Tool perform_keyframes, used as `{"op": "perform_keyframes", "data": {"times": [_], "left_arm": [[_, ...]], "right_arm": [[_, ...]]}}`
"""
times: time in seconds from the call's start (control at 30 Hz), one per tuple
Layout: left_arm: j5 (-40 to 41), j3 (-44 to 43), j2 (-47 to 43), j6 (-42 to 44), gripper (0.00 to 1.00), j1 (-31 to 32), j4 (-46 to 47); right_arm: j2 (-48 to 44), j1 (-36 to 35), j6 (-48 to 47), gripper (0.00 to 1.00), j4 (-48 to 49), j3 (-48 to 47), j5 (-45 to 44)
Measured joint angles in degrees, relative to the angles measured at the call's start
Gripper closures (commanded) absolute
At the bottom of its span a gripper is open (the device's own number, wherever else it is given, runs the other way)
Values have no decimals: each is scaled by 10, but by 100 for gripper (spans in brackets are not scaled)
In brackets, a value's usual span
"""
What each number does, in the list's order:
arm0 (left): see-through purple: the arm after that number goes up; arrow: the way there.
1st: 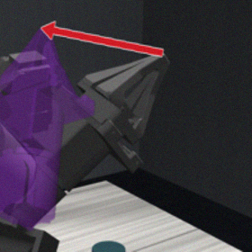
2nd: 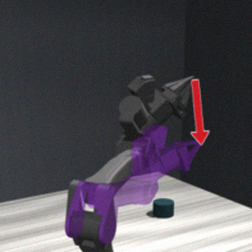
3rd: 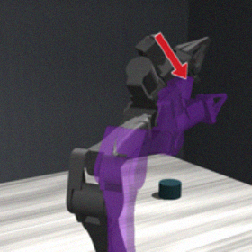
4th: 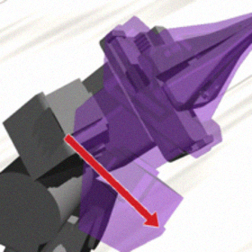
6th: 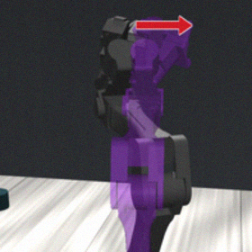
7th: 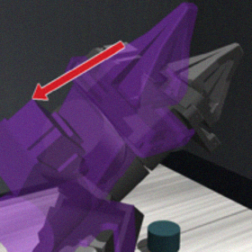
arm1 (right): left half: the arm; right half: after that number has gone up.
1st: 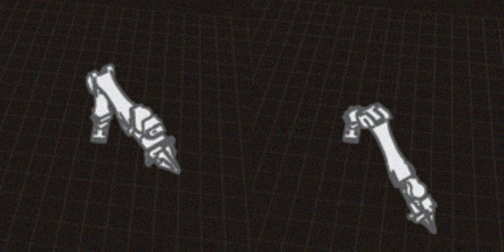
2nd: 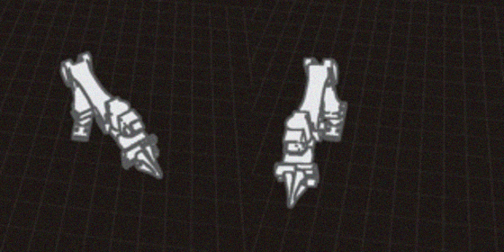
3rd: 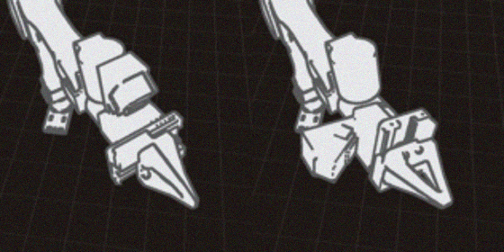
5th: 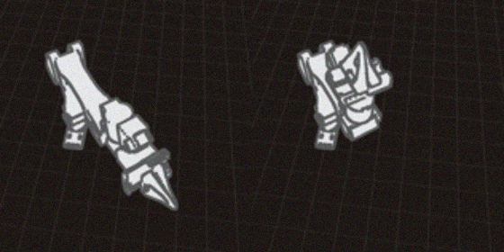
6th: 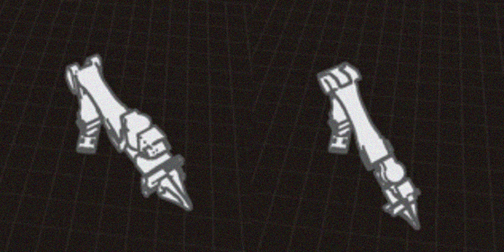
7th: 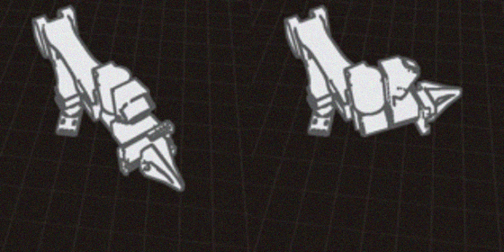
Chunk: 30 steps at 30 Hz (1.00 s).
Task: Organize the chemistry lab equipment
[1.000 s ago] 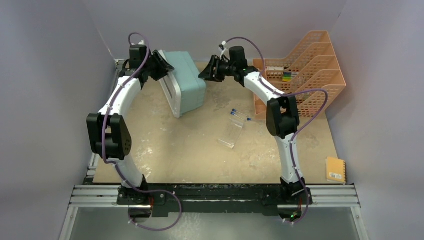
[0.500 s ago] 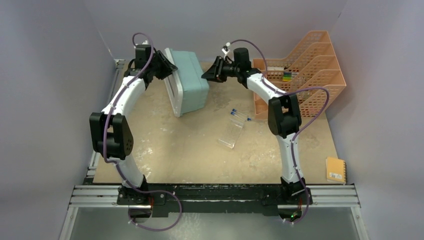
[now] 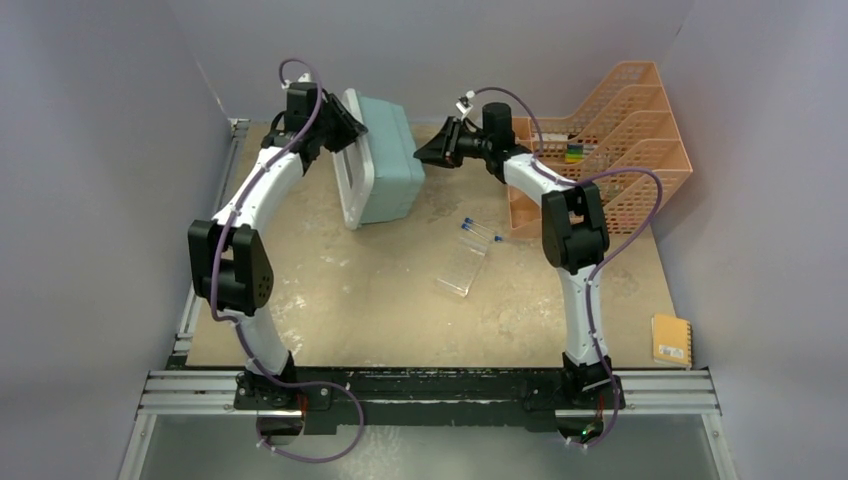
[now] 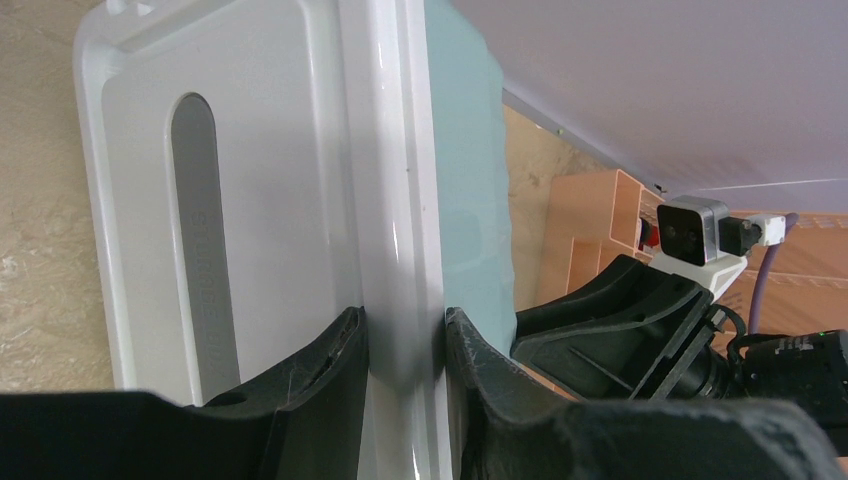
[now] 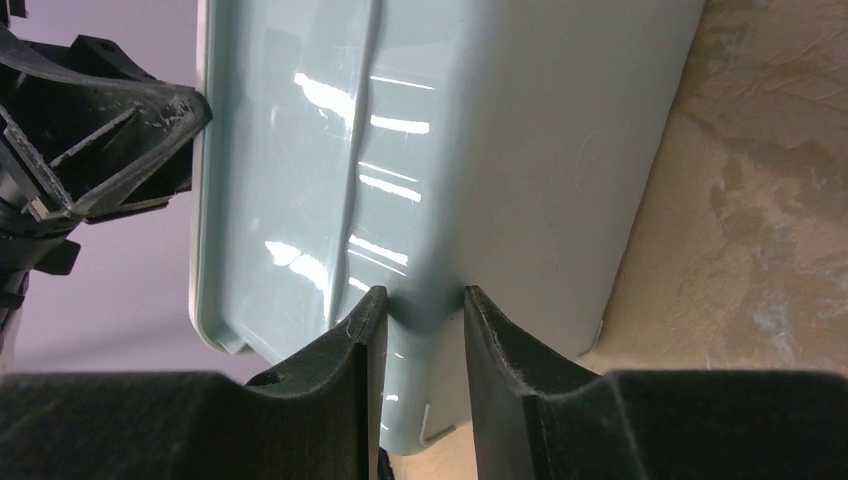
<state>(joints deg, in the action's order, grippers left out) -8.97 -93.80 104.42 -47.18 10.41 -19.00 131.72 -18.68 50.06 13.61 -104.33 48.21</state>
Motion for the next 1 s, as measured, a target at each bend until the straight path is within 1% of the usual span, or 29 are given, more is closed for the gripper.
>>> {"op": "perform_keyframes", "data": {"times": [0.17,0.37,0.57,0.63,0.77,0.87,1.0], "left_arm": [[3,-28,19,-3,67,16,5],[-5,-32,24,-24,67,42,25],[-16,-18,25,-44,65,96,2],[-16,-10,26,-47,64,105,-5],[-18,-7,27,-47,62,110,-26],[-20,-7,27,-47,60,111,-32],[-24,-7,27,-47,59,111,-34]], "right_arm": [[0,9,16,66,15,20,23],[-1,12,17,63,5,47,42],[23,7,4,60,-35,59,28],[34,8,0,59,-48,59,20],[41,12,-2,58,-45,59,10],[39,15,-2,55,-38,59,5],[37,18,-12,54,-48,59,-22]]}}
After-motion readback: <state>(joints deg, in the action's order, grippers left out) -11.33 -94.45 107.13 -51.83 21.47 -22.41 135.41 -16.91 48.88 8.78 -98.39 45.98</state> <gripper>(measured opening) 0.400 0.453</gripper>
